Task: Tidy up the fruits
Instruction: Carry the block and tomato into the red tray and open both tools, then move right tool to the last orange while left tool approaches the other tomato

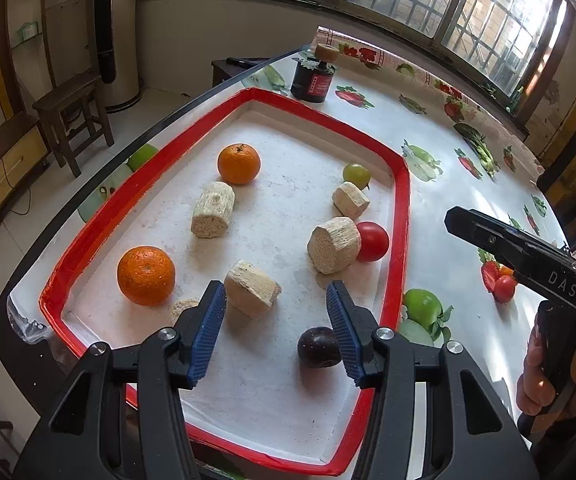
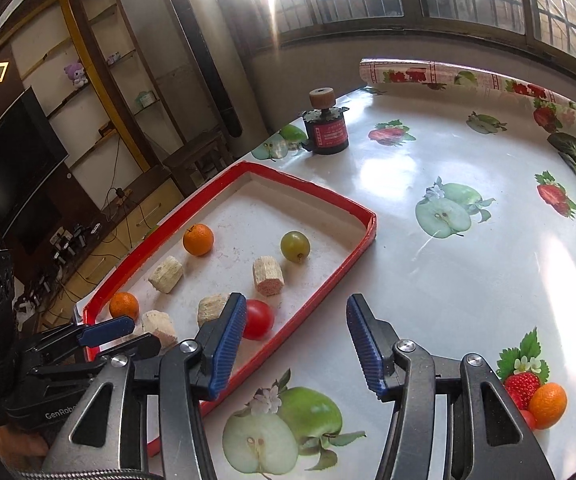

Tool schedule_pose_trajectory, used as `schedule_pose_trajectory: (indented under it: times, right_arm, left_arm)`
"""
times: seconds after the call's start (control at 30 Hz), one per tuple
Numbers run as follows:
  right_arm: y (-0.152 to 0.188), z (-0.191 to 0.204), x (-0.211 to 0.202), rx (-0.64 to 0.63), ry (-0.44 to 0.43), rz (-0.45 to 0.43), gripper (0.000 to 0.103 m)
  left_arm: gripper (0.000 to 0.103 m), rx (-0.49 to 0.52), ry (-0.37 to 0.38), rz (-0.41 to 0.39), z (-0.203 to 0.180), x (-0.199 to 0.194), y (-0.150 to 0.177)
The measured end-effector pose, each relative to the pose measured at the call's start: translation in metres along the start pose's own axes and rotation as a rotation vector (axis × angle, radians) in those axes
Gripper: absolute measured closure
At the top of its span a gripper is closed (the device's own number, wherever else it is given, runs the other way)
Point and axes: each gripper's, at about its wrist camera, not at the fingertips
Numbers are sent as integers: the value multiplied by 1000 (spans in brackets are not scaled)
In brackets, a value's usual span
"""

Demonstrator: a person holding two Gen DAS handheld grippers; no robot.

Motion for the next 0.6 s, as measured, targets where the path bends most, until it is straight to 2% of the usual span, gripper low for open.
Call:
schedule_pose_trajectory:
  times: [0.6]
  right_arm:
    - [60,-66,-84,114,104,-44,48]
  left_arm:
    - [52,112,96,-5,-75,-12,10]
Point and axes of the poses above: each gripper's, at about its wrist camera, not at the fingertips, and x roughly the way its jaws point, z to its left, y to its underside, and after that the axes turned 6 degrees about -y, right-handed
